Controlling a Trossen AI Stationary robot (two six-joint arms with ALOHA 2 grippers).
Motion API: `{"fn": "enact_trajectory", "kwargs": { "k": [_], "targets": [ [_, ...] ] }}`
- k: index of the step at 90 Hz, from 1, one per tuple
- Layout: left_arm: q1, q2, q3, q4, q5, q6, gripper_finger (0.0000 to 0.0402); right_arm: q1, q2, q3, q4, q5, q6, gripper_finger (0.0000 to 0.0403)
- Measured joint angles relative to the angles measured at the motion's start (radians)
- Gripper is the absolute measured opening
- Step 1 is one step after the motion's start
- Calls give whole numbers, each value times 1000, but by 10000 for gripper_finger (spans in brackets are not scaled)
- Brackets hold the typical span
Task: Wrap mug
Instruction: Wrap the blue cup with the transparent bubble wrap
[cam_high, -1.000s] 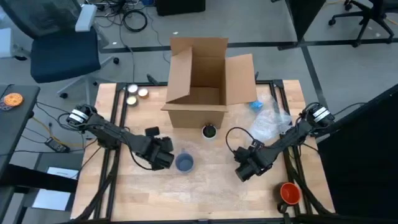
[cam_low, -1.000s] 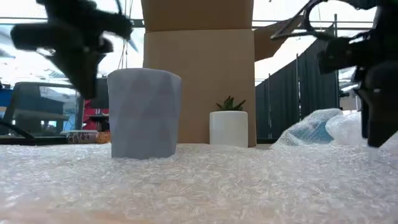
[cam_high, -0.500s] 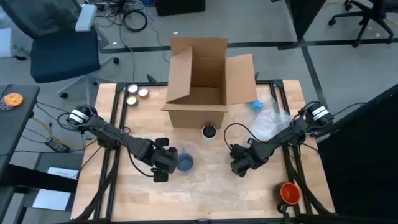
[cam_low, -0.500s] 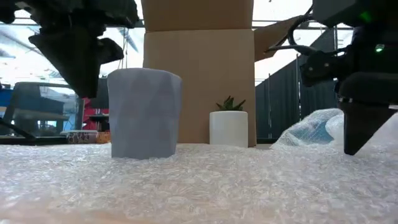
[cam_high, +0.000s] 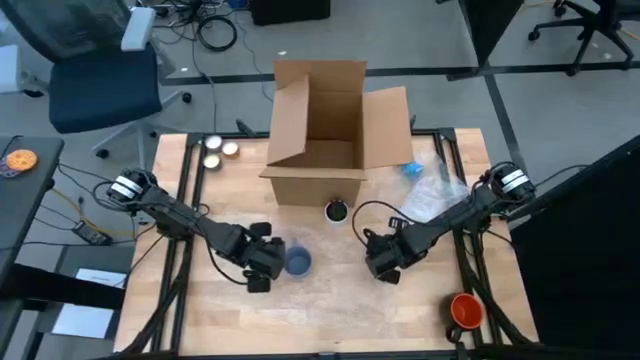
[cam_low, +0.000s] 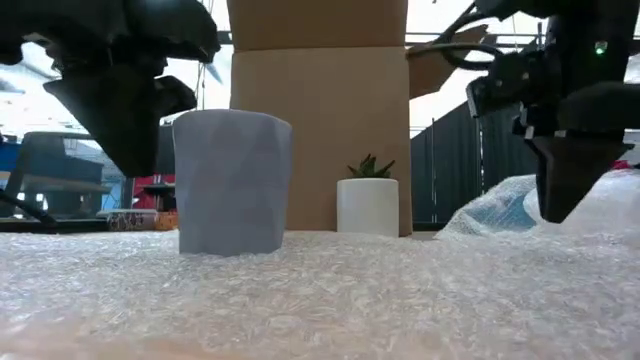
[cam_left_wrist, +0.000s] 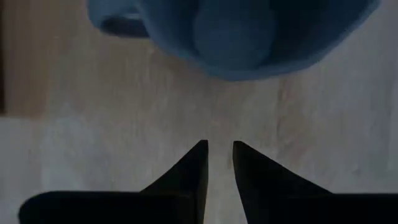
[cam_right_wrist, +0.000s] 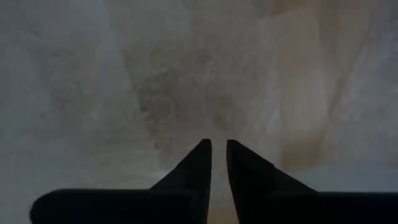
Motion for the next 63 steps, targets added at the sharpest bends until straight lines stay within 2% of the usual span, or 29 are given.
{"fn": "enact_trajectory", "kwargs": {
  "k": [7, 14, 27, 39, 47, 58, 63],
  "targets": [
    [0, 0, 0, 21, -16, 20, 60, -6, 1, -23, -2, -12, 16, 56],
    [0, 0, 0, 41, -81, 36, 60, -7, 1, -43, 14, -17, 66, 75],
    [0, 0, 0, 92, -222, 50, 60, -7, 1, -95, 146, -44, 168, 113],
    [0, 0, 0, 120, -269, 47, 60, -6, -4, -129, 253, -61, 234, 128],
    [0, 0, 0, 131, -271, 44, 60, 2, -3, -130, 261, -55, 246, 110],
    [-5, 0, 0, 138, -270, 3, 60, 13, 0, -116, 264, -35, 263, 34],
    [-11, 0, 0, 131, -263, -19, 60, 16, 4, -101, 264, -25, 263, 12]
  ]
}}
